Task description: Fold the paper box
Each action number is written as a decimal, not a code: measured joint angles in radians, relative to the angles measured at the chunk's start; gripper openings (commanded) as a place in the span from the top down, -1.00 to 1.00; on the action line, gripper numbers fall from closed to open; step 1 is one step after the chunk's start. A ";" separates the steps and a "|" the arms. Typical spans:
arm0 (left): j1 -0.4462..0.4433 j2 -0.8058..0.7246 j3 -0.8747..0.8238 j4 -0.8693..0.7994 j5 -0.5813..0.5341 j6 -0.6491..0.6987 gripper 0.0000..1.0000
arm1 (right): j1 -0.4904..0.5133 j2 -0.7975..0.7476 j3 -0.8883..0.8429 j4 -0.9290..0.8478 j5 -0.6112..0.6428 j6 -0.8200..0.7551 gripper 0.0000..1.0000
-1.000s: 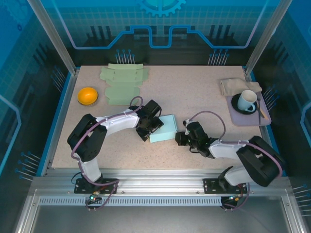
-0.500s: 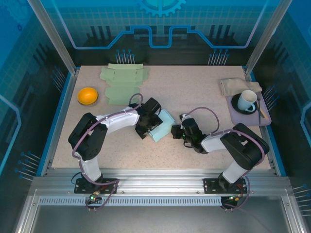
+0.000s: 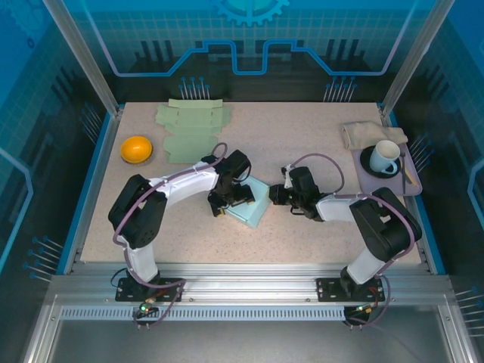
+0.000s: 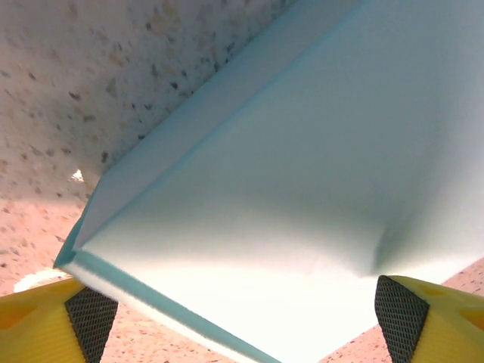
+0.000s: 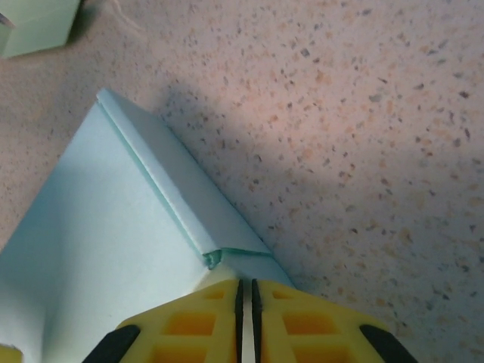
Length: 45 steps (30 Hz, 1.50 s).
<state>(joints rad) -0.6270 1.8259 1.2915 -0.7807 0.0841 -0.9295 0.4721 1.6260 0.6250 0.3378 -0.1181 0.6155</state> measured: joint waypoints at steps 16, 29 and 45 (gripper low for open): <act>0.214 -0.091 0.093 0.230 0.164 0.546 -0.63 | -0.061 -0.137 0.042 -0.336 -0.108 0.112 1.00; 0.211 0.146 0.106 0.356 0.292 0.677 -0.54 | -0.083 0.037 0.042 -0.215 -0.188 0.164 1.00; 0.163 0.198 0.094 0.434 0.298 0.660 -0.40 | -0.119 0.132 0.114 -0.203 -0.315 0.151 1.00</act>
<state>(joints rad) -0.4637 2.0243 1.3853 -0.3470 0.3820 -0.2695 0.3534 1.7580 0.7387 0.1349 -0.4335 0.7670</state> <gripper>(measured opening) 0.705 0.045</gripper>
